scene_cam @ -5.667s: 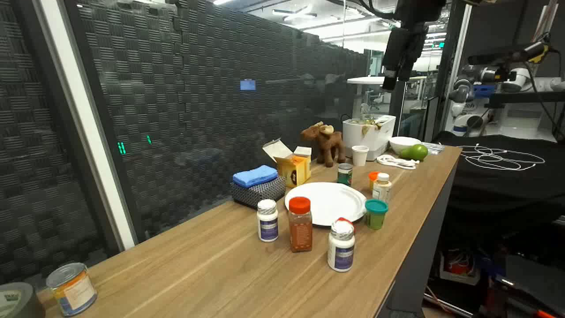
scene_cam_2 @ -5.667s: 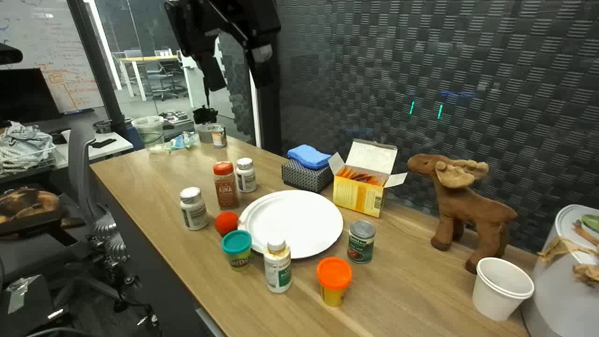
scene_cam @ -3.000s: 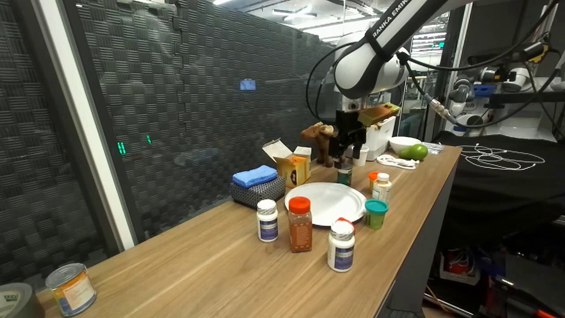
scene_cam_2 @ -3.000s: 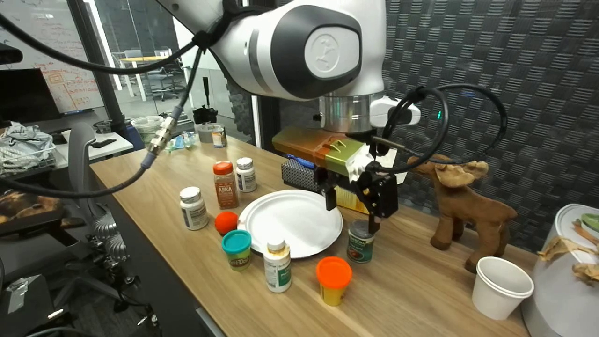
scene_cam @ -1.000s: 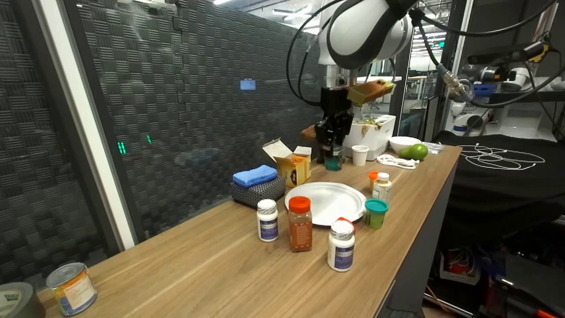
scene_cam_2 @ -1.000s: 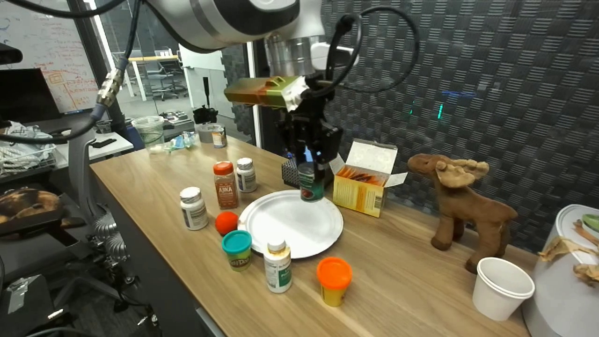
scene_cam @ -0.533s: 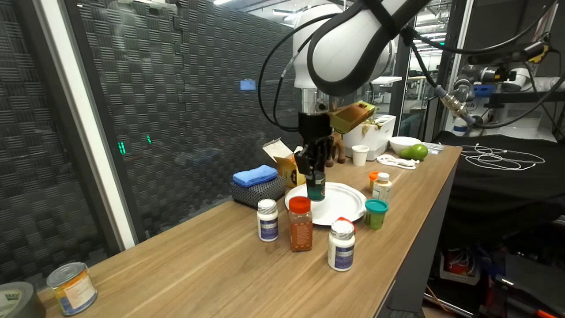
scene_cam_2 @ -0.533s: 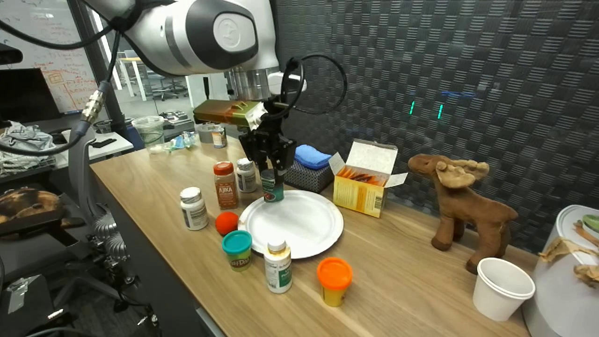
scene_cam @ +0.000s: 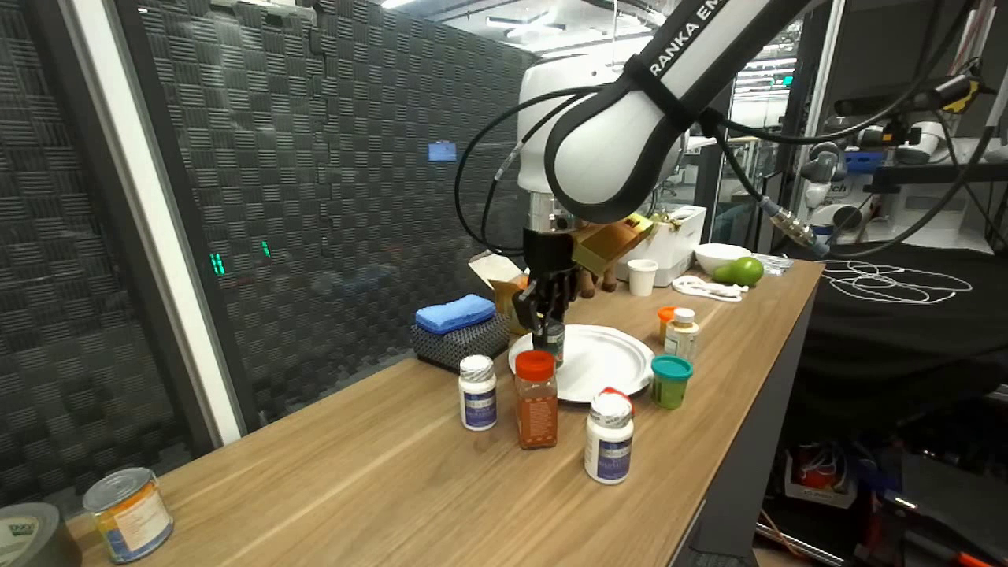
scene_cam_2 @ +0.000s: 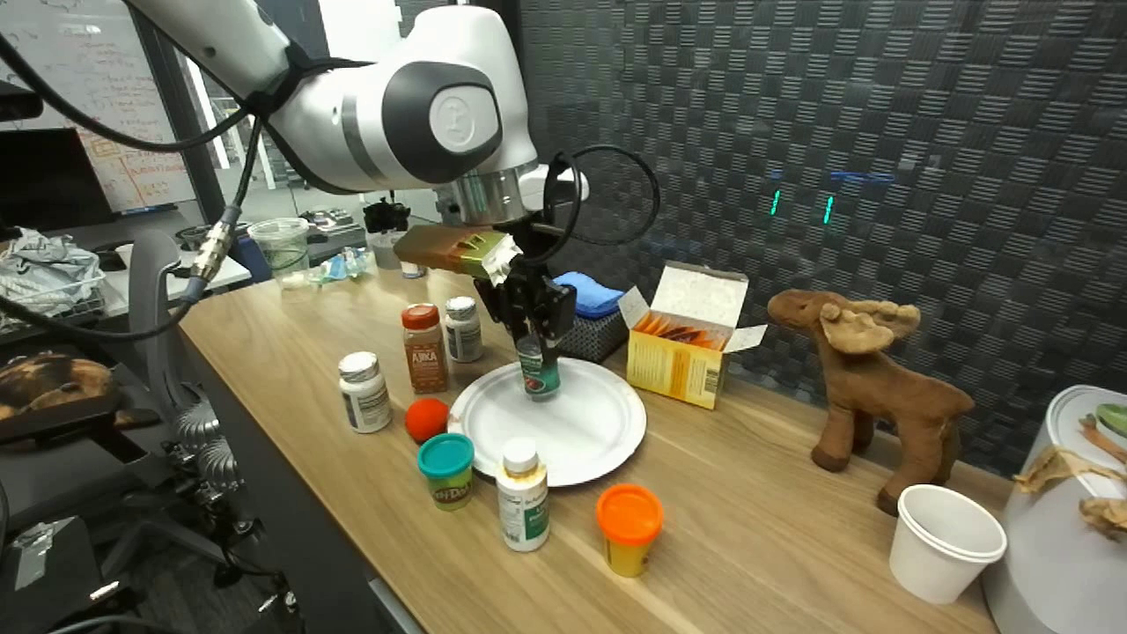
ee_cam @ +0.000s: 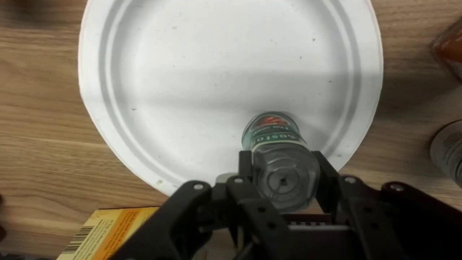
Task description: Put the bottles on the tray
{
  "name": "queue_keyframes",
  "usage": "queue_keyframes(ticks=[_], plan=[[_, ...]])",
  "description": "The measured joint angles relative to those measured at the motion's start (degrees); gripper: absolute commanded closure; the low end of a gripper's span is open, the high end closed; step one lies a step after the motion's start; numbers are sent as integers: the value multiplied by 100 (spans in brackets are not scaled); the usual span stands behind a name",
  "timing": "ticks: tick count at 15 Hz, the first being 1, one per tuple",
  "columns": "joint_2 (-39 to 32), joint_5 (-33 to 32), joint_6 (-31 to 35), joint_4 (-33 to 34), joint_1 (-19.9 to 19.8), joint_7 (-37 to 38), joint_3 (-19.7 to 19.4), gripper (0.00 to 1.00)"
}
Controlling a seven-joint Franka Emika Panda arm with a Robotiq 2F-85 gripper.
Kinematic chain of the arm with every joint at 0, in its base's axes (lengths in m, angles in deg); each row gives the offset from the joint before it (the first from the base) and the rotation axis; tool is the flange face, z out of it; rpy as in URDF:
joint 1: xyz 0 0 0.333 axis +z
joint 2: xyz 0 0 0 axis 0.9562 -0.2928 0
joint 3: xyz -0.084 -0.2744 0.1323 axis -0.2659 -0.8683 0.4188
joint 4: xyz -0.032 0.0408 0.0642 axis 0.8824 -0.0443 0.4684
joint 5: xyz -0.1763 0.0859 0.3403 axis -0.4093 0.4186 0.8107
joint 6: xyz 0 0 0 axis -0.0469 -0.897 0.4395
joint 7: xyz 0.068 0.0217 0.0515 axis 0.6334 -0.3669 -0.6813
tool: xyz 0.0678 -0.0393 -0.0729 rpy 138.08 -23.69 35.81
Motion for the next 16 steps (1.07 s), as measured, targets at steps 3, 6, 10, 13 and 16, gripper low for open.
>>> queue_keyframes(ticks=[3, 6, 10, 13, 16], plan=[[-121, -16, 9, 101, -2, 23, -92, 33], [-145, -1, 7, 148, -32, 23, -138, 16], [-63, 69, 6, 213, -156, 37, -217, 0], [266, 172, -119, 161, -313, 42, -320, 0], [932, 173, -638, -140, -460, 42, -431, 1]])
